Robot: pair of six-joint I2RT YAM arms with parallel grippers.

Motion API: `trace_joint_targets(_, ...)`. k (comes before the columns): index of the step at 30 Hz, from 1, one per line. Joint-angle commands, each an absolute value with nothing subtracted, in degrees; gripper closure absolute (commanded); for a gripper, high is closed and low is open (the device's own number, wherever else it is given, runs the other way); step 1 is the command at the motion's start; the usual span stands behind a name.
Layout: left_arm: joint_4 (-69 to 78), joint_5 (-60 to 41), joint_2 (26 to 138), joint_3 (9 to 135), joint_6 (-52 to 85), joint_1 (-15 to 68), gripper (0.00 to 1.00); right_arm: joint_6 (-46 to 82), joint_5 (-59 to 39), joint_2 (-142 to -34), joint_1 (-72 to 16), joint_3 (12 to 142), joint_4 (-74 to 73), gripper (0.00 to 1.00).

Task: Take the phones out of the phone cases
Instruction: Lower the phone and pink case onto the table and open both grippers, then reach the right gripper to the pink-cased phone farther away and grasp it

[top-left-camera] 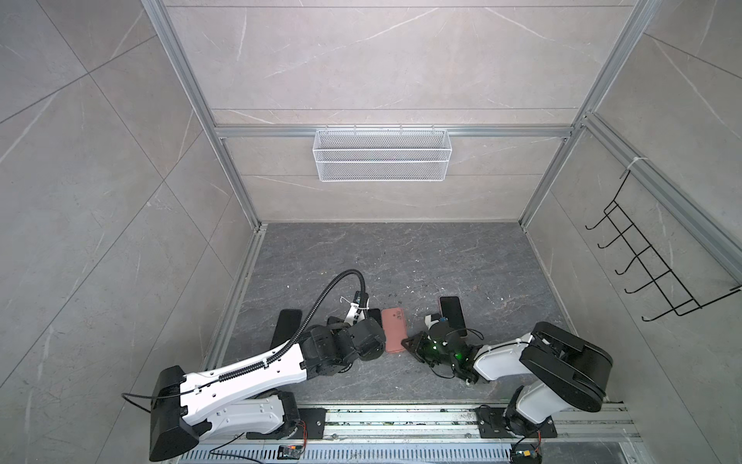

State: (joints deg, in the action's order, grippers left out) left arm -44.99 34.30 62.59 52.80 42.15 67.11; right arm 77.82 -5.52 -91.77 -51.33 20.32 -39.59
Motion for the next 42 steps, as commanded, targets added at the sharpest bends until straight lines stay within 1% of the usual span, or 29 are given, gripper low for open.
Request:
trace_joint_targets(1,-46.1,34.1,61.3,52.7,45.4,66.8,0.0,80.6,-1.9,-94.7,-55.2,22.7,-38.8,0.75)
trace_joint_targets(4,-45.2,33.8,60.8,52.3,46.3,66.8,0.0,82.4,-0.7,-95.6,-57.6,23.9,-38.1,0.56)
trace_joint_targets(7,-44.8,33.4,60.5,52.1,47.4,66.7,0.0,82.7,-0.2,-93.3,-57.9,23.5,-34.8,0.4)
trace_joint_targets(9,-44.3,32.8,60.1,51.9,48.0,66.6,0.0,81.6,0.1,-89.5,-57.9,23.4,-28.3,0.33)
trace_joint_targets(11,-43.8,32.4,59.9,51.8,48.1,66.6,0.0,79.9,1.7,-84.8,-57.9,23.8,-18.3,0.28)
trace_joint_targets(13,-43.9,32.7,59.6,51.8,48.4,66.7,0.0,78.2,3.2,-79.4,-57.9,24.5,-7.7,0.25)
trace_joint_targets(15,-43.8,32.6,59.4,51.8,48.7,66.7,0.0,76.6,3.9,-74.5,-58.0,24.5,-0.4,0.24)
trace_joint_targets(17,-43.7,32.6,59.0,51.9,49.0,66.7,0.0,74.8,5.6,-69.1,-58.0,25.0,7.7,0.21)
trace_joint_targets(18,-43.5,32.5,58.7,51.9,49.0,66.6,0.0,73.4,6.9,-66.2,-58.1,25.8,12.6,0.12)
trace_joint_targets(20,-42.5,32.3,57.9,51.7,48.8,66.6,0.0,70.6,10.0,-61.2,-57.9,28.4,21.9,0.06)
trace_joint_targets(21,-41.1,32.0,57.4,51.2,48.1,66.7,0.0,68.8,12.3,-59.0,-57.9,30.2,27.0,0.01)
trace_joint_targets(23,-36.6,30.1,56.2,49.6,46.2,66.7,0.0,65.3,18.0,-56.5,-57.5,34.1,36.5,0.0)
trace_joint_targets(25,-29.1,27.4,54.5,46.6,43.4,66.7,0.0,59.0,22.2,-56.9,-54.8,39.1,44.9,0.0)
trace_joint_targets(28,-22.3,23.2,54.3,44.6,41.4,66.7,0.0,49.1,23.2,-60.8,-48.4,44.4,50.1,0.0)
trace_joint_targets(30,-21.4,22.7,55.6,44.9,41.2,66.7,0.0,41.6,19.5,-63.9,-42.7,45.9,48.4,0.0)
trace_joint_targets(35,-20.4,20.9,58.6,45.7,41.3,66.8,0.0,28.8,12.7,-73.3,-35.2,48.1,41.7,0.0)
trace_joint_targets(38,-20.0,20.7,59.0,45.3,42.1,66.7,0.0,25.1,9.1,-78.7,-33.6,49.3,38.3,0.0)
trace_joint_targets(42,-19.4,20.6,58.4,44.5,42.6,66.7,0.0,22.5,8.2,-83.6,-31.3,50.6,36.4,0.0)
